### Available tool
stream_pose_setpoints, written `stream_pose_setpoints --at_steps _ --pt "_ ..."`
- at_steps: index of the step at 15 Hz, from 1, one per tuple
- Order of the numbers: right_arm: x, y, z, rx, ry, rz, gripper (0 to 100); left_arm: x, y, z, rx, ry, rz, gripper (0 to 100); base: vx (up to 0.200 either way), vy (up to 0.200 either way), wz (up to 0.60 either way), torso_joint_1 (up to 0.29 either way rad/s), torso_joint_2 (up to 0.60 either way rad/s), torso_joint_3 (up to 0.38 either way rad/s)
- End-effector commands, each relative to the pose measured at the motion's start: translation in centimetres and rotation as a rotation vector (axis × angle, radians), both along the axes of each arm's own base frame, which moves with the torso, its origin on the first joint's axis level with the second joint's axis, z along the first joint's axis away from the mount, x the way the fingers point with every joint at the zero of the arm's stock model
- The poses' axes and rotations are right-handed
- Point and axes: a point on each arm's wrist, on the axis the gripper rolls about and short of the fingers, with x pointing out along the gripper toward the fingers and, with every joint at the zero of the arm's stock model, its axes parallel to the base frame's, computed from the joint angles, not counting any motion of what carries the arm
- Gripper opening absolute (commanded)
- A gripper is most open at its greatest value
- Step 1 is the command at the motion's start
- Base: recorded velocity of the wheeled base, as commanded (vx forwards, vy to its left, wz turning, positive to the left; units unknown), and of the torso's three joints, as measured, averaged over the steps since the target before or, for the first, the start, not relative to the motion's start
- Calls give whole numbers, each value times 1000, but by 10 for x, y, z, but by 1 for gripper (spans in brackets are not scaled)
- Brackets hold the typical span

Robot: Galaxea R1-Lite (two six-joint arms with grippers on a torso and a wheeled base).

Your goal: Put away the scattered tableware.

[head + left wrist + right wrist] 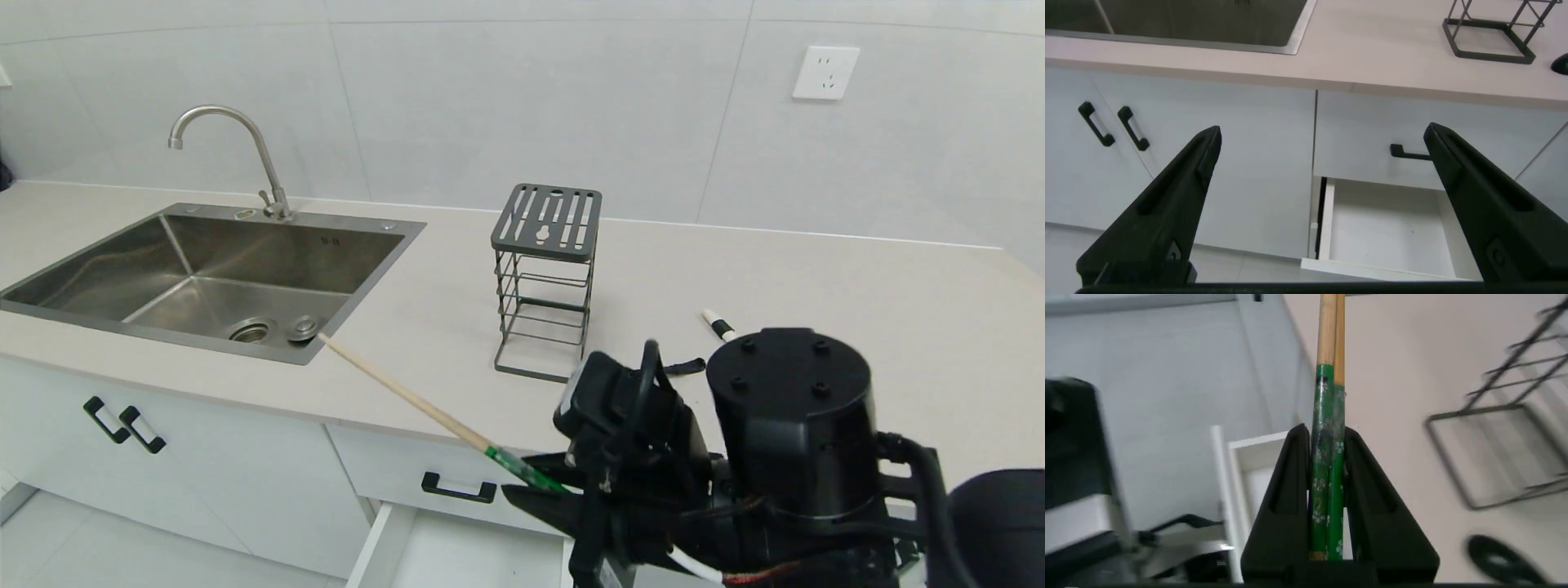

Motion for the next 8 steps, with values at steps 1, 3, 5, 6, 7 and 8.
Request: stream_pose_setpoints --at_steps 1,3,5,6,7,8 --pt "-5 -11 -20 -86 10 20 0 0 0 0 -1 1 0 100 0 0 0 0 0 0" --pt "1 -20 -13 -112 -88 35 0 0 0 0 -1 1 0 100 0 0 0 0 0 0" --pt "6 -23 -9 -104 -105 13 0 0 0 0 -1 1 0 100 0 0 0 0 0 0" --pt "6 -23 -7 -96 -108 13 0 0 0 0 -1 1 0 100 0 0 0 0 0 0" --pt "4 -20 -7 -94 -116 31 0 0 0 0 -1 3 0 100 0 0 0 0 0 0" --pt "0 -17 -6 -90 -118 49 0 0 0 0 -1 1 0 100 0 0 0 0 0 0"
